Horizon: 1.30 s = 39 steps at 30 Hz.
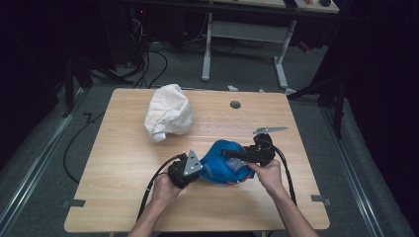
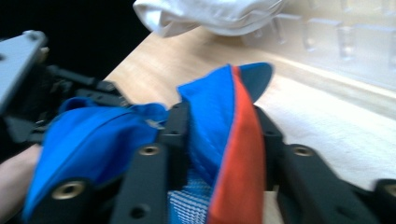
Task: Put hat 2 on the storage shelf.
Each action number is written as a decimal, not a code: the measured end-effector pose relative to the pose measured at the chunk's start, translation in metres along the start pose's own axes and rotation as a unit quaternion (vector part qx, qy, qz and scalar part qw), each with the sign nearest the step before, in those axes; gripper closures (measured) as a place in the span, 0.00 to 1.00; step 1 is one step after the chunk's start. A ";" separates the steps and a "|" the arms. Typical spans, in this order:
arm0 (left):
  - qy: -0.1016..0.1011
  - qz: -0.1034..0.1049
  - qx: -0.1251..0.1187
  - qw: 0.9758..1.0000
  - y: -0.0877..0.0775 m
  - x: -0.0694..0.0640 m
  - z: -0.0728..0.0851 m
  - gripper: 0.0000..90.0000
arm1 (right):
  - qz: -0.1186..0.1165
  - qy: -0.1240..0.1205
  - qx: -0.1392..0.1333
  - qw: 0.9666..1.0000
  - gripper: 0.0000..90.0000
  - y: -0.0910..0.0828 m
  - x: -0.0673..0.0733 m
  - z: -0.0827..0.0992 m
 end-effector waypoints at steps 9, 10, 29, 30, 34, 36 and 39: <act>0.018 0.004 0.014 1.000 -0.004 -0.006 0.001 0.96 | 0.019 0.021 -0.089 0.996 0.41 -0.018 -0.002 -0.006; 0.018 0.002 0.015 1.000 -0.004 -0.006 0.001 0.96 | 0.017 0.022 -0.099 0.995 0.40 -0.021 -0.002 -0.006; -0.078 0.013 -0.026 0.997 -0.018 0.017 -0.022 0.97 | 0.189 0.017 -0.087 0.978 0.41 -0.019 -0.038 0.045; -0.084 0.015 -0.027 0.996 -0.019 0.019 -0.025 0.97 | 0.201 0.020 -0.077 0.976 0.42 -0.016 -0.042 0.051; -0.105 0.020 -0.034 0.994 -0.018 0.025 -0.035 0.96 | 0.244 0.019 -0.051 0.968 0.42 -0.004 -0.055 0.070; -0.117 0.020 -0.040 0.992 -0.018 0.028 -0.042 0.97 | 0.261 0.021 -0.039 0.964 0.42 0.000 -0.061 0.078; -0.128 0.019 -0.047 0.990 -0.017 0.033 -0.050 0.97 | 0.290 0.016 -0.021 0.957 0.42 0.005 -0.067 0.087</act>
Point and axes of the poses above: each handheld gripper's, and its own axes: y roughly forward along the jaws, z roughly out of its underside, x roughly to its left, the point moved 4 cm from there along y, roughly forward along the jaws, and after that the axes turned 14 degrees about x, right-handed, at the moved point
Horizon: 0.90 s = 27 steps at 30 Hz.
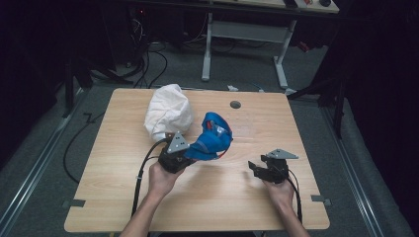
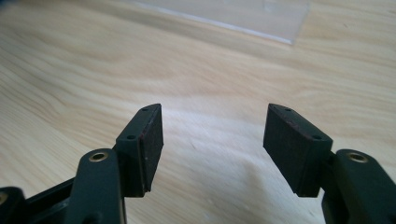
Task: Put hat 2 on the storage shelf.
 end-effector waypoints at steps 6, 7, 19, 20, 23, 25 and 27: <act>-0.017 -0.004 -0.011 1.000 0.005 0.002 -0.017 0.97 | 0.025 -0.009 0.018 0.999 0.43 0.007 -0.001 0.010; -0.019 -0.005 -0.012 1.000 0.005 0.002 -0.019 0.96 | 0.029 -0.011 0.020 0.999 0.43 0.008 -0.001 0.011; -0.059 -0.005 -0.029 0.998 0.020 0.010 -0.058 0.96 | 0.026 -0.011 0.034 0.999 0.42 0.010 -0.001 0.011; -0.063 -0.006 -0.030 0.998 0.022 0.012 -0.062 0.96 | 0.027 -0.010 0.034 0.999 0.42 0.010 -0.001 0.011; -0.078 -0.010 -0.041 0.996 0.026 0.017 -0.073 0.96 | 0.028 -0.009 0.034 0.999 0.42 0.010 0.000 0.011; -0.083 -0.015 -0.046 0.995 0.028 0.020 -0.079 0.96 | 0.028 -0.009 0.034 0.999 0.42 0.010 0.000 0.012; -0.088 -0.018 -0.054 0.995 0.030 0.022 -0.086 0.96 | 0.028 -0.010 0.034 0.999 0.42 0.010 0.000 0.011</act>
Point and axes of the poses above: each handheld gripper's, and its own axes: y roughly forward along the jaws, z roughly out of its underside, x roughly to its left, the point moved 4 cm from there along y, roughly forward along the jaws, and after that the axes turned 14 degrees about x, right-handed, at the moved point
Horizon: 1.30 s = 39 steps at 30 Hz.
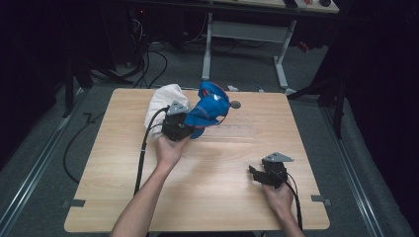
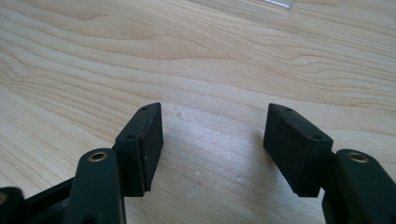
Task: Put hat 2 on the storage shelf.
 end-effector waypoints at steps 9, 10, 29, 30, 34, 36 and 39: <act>0.006 -0.022 -0.011 1.000 0.024 0.003 -0.012 0.96 | 0.001 -0.001 0.000 1.000 0.42 0.000 0.001 0.000; 0.006 -0.023 -0.010 1.000 0.026 0.004 -0.011 0.96 | 0.001 -0.001 0.000 1.000 0.42 0.000 0.001 0.000; -0.014 -0.050 -0.012 0.999 0.066 0.023 0.002 0.96 | 0.001 -0.003 -0.001 1.000 0.41 0.000 0.001 0.000; -0.015 -0.052 -0.012 0.998 0.067 0.024 0.002 0.96 | 0.001 -0.002 -0.001 1.000 0.41 0.000 0.001 0.000; -0.018 -0.060 -0.009 0.998 0.075 0.028 0.007 0.96 | 0.001 -0.004 -0.002 1.000 0.41 0.000 0.001 0.000; -0.019 -0.064 -0.006 0.998 0.078 0.030 0.011 0.96 | 0.001 -0.003 -0.002 1.000 0.41 0.000 0.001 0.000; -0.022 -0.069 -0.001 0.997 0.083 0.034 0.016 0.96 | 0.001 -0.002 -0.001 1.000 0.41 0.000 0.002 0.001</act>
Point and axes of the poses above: each handheld gripper's, and its own axes: y roughly forward along the jaws, z roughly out of its underside, x roughly to its left, the point moved 4 cm from there along y, roughly forward along the jaws, and after that the axes turned 14 degrees about x, right-handed, at the moved point
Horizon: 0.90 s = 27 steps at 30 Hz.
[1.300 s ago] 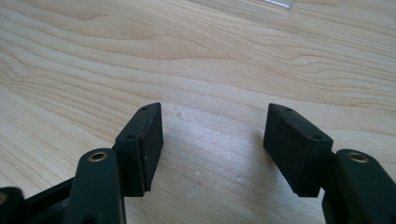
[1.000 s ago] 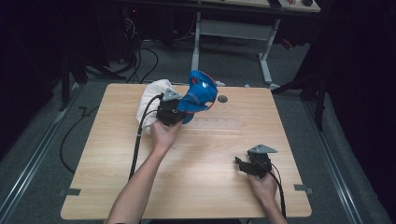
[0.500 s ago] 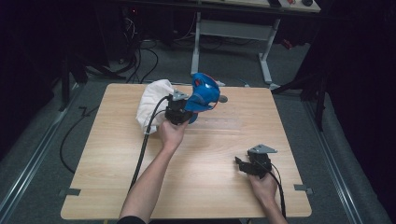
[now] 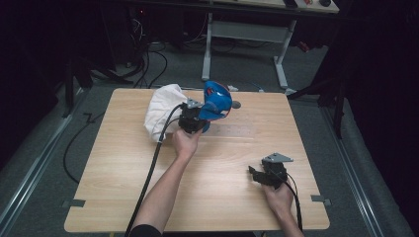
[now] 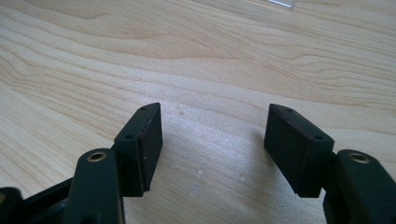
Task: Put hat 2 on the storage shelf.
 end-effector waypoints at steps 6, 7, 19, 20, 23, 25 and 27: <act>-0.022 0.002 0.004 1.000 0.006 0.010 0.007 0.95 | 0.000 0.000 0.000 1.000 0.41 0.000 0.000 0.000; -0.024 0.002 0.004 1.000 0.005 0.010 0.007 0.95 | -0.001 -0.001 0.000 1.000 0.41 0.000 0.000 0.000; 0.003 -0.034 0.002 0.999 0.003 0.013 0.010 0.69 | -0.001 -0.001 0.000 1.000 0.41 0.000 0.000 0.000; 0.004 -0.036 0.002 0.999 0.002 0.013 0.010 0.65 | -0.001 -0.001 0.000 1.000 0.41 0.000 0.000 0.000; 0.009 -0.039 0.002 0.999 -0.001 0.012 0.010 0.57 | -0.001 -0.001 0.000 1.000 0.41 0.000 0.000 0.000; 0.010 -0.040 0.001 0.999 -0.004 0.012 0.010 0.53 | -0.001 -0.001 0.000 1.000 0.41 0.000 0.000 0.000; 0.006 -0.042 0.001 0.999 -0.007 0.013 0.009 0.50 | -0.001 -0.001 0.000 1.000 0.41 0.000 0.000 0.000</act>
Point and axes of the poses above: each handheld gripper's, and its own axes: y roughly forward along the jaws, z roughly out of its underside, x roughly to its left, the point moved 4 cm from there along y, roughly forward along the jaws, and after that the axes turned 14 degrees about x, right-handed, at the moved point
